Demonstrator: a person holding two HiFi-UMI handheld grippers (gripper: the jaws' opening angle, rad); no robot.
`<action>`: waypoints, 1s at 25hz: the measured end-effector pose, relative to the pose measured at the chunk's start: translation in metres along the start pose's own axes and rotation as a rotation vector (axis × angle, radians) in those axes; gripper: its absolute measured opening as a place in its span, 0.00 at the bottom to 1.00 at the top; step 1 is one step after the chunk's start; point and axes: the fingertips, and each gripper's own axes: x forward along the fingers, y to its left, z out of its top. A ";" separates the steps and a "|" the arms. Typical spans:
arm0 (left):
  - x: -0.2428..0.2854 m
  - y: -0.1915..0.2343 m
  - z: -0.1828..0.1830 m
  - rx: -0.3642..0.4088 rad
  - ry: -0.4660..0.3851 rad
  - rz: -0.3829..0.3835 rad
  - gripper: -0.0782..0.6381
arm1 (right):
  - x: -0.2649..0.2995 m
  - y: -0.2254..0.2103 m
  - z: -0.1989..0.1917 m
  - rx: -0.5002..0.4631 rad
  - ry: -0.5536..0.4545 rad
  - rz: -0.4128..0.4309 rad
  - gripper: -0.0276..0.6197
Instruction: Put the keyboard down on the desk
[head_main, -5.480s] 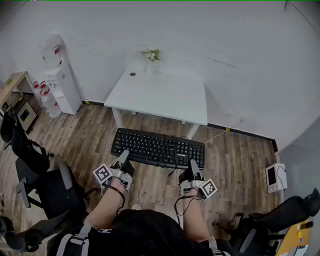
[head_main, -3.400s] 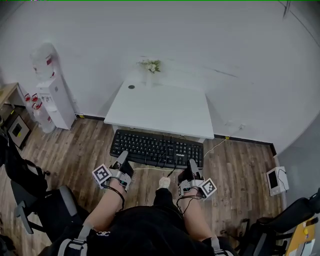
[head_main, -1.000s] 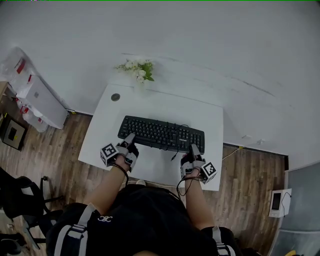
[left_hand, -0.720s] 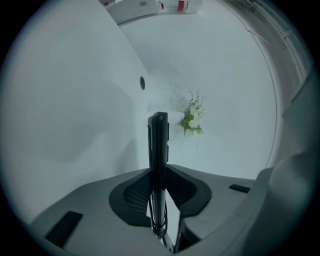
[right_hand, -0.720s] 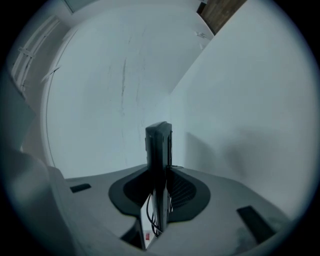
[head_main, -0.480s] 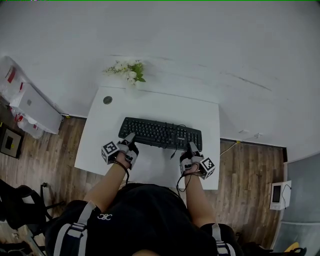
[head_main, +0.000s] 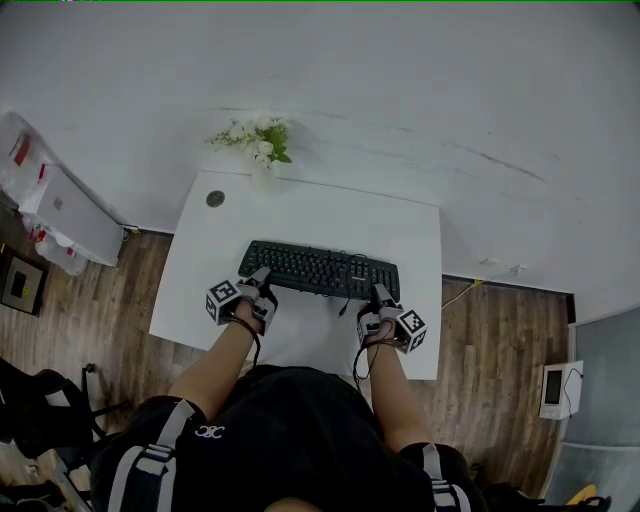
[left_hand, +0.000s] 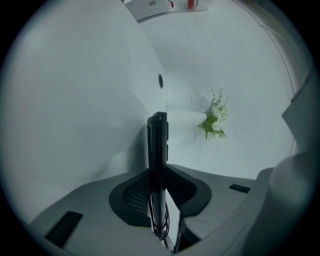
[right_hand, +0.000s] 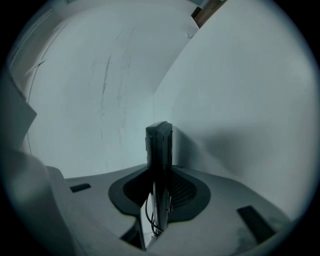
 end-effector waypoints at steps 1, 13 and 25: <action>0.000 0.004 0.001 -0.002 0.000 0.010 0.21 | 0.001 -0.003 -0.001 0.000 0.001 -0.012 0.16; -0.008 0.043 0.001 0.023 0.043 0.291 0.31 | -0.002 -0.027 -0.011 -0.077 0.063 -0.241 0.26; -0.026 0.061 0.002 0.021 0.060 0.491 0.45 | -0.009 -0.046 -0.021 -0.080 0.157 -0.450 0.48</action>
